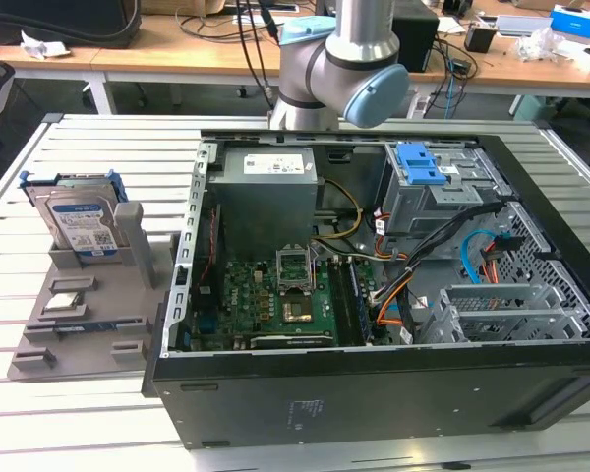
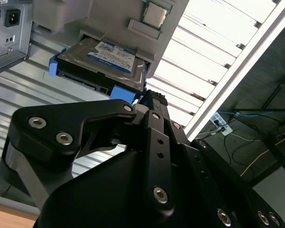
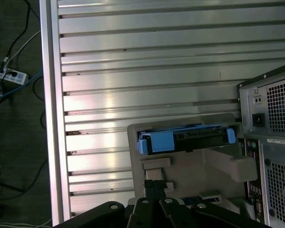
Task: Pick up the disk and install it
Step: 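Reach for the disk, then pick up the disk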
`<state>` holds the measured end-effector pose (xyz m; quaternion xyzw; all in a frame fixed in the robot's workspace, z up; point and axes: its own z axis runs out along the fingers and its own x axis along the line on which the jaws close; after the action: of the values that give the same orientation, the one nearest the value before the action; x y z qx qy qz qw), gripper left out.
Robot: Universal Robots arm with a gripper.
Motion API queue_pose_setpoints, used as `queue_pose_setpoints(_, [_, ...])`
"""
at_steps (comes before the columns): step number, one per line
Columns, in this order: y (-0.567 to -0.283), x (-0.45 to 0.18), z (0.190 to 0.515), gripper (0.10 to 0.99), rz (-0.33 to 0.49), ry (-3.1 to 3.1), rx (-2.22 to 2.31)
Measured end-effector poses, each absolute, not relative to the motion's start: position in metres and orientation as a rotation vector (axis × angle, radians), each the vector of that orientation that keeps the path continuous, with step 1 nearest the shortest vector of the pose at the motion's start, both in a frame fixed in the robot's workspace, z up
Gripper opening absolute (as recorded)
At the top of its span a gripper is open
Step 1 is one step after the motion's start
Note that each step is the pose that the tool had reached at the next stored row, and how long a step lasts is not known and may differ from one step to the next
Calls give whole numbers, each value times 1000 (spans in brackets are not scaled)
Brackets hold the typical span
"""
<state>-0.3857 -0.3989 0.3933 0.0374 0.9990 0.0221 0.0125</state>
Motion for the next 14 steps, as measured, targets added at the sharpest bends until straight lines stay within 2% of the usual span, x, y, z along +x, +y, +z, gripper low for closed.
queue_pose_setpoints(14, [-399, -386, 393, 106, 69, 3114, 110])
